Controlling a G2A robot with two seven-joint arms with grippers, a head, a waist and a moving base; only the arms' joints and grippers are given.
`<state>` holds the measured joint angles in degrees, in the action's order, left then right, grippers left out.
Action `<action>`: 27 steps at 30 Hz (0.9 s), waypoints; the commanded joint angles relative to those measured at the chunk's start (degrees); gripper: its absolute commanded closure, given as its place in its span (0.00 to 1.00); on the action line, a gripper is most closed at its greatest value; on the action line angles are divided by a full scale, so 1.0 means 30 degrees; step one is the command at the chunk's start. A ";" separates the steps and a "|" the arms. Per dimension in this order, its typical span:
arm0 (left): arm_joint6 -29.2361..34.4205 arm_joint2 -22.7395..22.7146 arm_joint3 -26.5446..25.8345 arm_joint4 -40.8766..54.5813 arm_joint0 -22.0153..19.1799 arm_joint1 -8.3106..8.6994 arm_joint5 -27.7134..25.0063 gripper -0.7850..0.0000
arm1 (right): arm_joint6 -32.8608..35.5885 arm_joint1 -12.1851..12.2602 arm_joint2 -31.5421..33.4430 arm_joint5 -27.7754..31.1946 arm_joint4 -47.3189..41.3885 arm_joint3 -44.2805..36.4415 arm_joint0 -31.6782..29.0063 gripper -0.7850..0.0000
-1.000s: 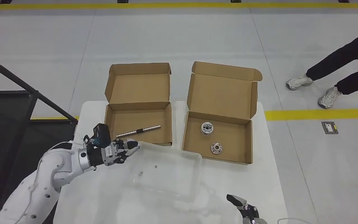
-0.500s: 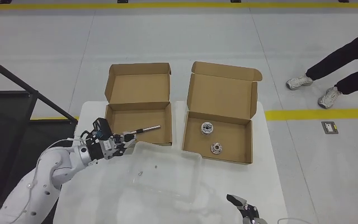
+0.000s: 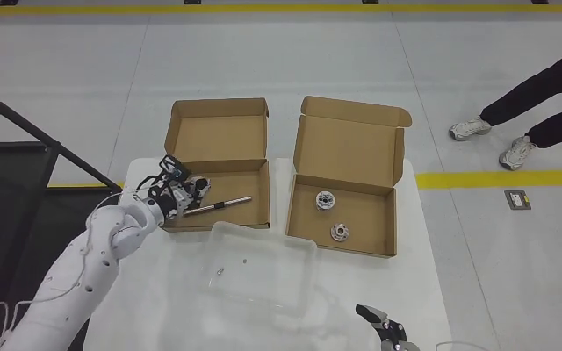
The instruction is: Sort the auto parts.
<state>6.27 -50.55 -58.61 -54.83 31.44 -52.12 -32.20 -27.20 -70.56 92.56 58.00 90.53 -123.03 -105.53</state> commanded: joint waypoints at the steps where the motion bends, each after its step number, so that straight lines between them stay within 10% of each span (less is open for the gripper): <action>1: 0.0206 0.0682 0.0926 -0.0699 -0.0777 -0.0367 0.0034 1.00 | -0.0001 0.0000 0.0001 0.0000 0.0000 0.0000 -0.0001 0.00; 27: 0.3360 0.6466 1.0836 -0.5473 -0.7130 -0.5606 0.0336 1.00 | -0.0001 0.0000 0.0001 0.0000 0.0000 0.0000 -0.0001 0.00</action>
<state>16.09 -31.39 -26.87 -71.08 10.22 -68.53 -31.31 -27.20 -70.56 92.56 58.00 90.53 -123.03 -105.53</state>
